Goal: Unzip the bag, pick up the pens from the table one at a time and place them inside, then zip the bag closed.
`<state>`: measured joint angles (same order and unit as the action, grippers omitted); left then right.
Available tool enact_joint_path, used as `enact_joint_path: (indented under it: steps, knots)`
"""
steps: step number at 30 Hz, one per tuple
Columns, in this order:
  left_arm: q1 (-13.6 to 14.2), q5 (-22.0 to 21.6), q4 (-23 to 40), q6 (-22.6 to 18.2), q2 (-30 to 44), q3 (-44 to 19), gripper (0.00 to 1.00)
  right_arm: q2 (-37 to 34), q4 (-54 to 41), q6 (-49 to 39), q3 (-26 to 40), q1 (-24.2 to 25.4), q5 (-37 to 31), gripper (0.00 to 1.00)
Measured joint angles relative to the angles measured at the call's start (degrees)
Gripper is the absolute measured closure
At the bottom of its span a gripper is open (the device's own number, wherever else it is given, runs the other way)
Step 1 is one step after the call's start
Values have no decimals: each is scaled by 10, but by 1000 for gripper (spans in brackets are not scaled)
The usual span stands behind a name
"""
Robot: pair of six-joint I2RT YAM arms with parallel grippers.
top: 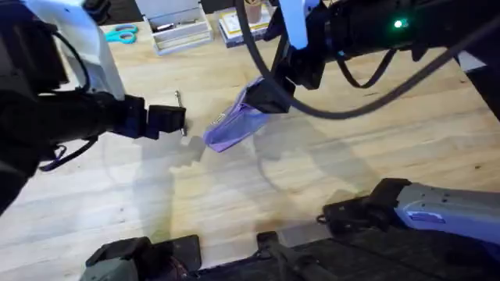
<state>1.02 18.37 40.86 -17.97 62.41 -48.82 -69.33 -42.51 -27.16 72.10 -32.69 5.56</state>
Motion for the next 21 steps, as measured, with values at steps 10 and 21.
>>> enact_joint_path:
  steps: [10,21]
  knots:
    - [0,-17,-101,90,93,0,6,0,-59,69,0,0,0,3]
    - [37,-115,-177,222,187,0,6,0,-72,77,0,0,0,3]
